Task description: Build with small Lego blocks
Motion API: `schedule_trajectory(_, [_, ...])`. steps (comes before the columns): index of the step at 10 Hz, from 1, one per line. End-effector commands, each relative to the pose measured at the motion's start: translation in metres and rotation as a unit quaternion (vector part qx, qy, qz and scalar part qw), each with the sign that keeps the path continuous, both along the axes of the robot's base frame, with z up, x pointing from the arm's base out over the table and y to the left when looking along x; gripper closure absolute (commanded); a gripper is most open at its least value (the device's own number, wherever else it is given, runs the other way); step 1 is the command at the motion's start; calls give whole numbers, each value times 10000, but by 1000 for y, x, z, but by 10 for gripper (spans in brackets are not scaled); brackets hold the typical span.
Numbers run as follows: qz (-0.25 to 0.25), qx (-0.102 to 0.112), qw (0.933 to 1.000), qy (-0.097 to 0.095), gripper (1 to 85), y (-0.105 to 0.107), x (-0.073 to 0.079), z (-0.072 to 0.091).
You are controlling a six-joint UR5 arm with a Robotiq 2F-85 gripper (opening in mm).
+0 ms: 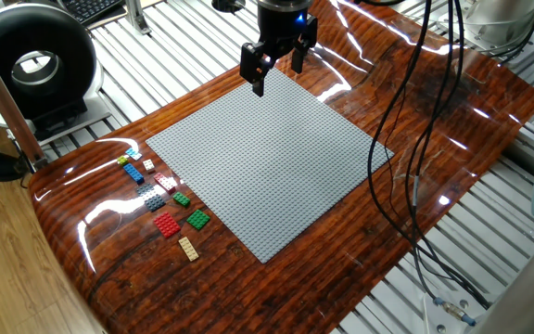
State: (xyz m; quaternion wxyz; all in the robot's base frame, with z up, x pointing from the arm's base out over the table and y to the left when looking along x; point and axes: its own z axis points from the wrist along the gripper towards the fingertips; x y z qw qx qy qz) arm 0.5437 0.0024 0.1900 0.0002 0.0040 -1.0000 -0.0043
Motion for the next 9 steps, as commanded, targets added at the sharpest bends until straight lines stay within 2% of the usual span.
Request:
schedule_trajectory(1, [0, 0, 10000, 0, 17, 2, 0, 0])
schedule_trajectory(2, [681, 593, 9959, -87, 847, 49, 7, -7])
schedule_trajectory(4, [541, 429, 9975, -154, 847, 61, 12, -18])
schedule_trajectory(7, [832, 327, 9960, 42, 847, 55, 2, -19])
schedule_trajectory(9, [1047, 327, 9939, 104, 847, 55, -2, -19])
